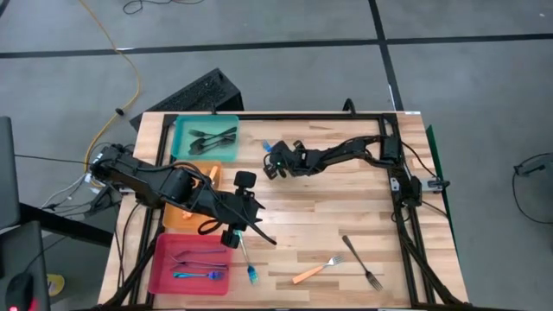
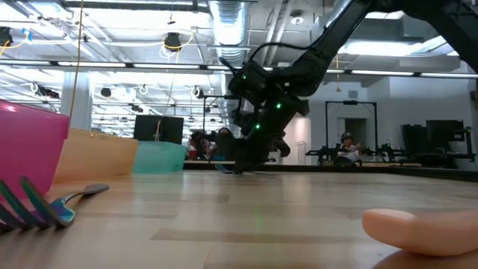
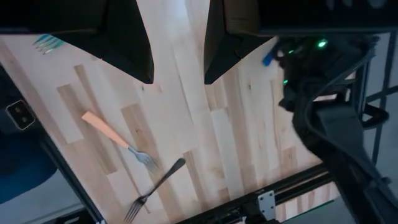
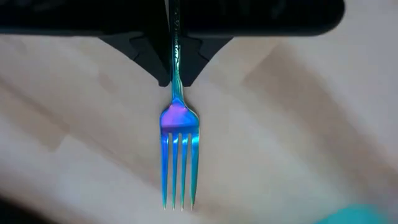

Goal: Sort silverware by color (type)
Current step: Put the blue fork into the pink bin

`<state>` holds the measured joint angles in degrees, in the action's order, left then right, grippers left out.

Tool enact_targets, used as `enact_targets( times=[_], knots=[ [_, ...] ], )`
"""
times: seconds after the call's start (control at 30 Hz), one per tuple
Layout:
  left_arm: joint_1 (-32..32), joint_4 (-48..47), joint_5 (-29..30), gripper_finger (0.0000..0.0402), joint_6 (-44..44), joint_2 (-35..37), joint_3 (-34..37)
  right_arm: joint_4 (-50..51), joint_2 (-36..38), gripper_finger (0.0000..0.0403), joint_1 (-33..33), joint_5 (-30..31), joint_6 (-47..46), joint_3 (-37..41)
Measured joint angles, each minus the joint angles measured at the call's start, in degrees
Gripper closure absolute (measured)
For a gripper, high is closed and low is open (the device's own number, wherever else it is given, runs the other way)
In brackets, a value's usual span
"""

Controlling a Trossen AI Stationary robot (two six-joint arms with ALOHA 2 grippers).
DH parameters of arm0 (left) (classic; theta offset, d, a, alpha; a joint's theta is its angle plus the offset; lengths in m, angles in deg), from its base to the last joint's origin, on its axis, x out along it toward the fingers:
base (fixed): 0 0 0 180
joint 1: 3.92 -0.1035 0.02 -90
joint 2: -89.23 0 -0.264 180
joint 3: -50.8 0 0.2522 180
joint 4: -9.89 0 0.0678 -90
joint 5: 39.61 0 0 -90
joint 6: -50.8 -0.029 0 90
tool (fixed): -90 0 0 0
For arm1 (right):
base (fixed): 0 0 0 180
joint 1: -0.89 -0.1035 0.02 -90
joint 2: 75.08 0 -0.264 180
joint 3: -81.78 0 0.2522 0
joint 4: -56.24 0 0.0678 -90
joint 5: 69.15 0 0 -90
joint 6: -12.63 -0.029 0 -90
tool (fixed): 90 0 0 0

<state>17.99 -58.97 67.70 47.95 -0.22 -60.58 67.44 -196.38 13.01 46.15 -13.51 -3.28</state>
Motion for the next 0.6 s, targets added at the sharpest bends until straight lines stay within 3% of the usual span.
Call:
enact_targets(
  times=[0.27,0.6],
  knots=[
    [-0.7,1.2,1.3,0.0276,-2.6,1.4,5.1,-0.3,6.8,0.0368,-0.5,-5.2,5.1,3.2],
    [-2.6,22.4,4.2,0.0276,2.6,18.4,29.0,-2.3,23.5,0.0367,-2.8,-4.4,5.2,15.0]
  ],
)
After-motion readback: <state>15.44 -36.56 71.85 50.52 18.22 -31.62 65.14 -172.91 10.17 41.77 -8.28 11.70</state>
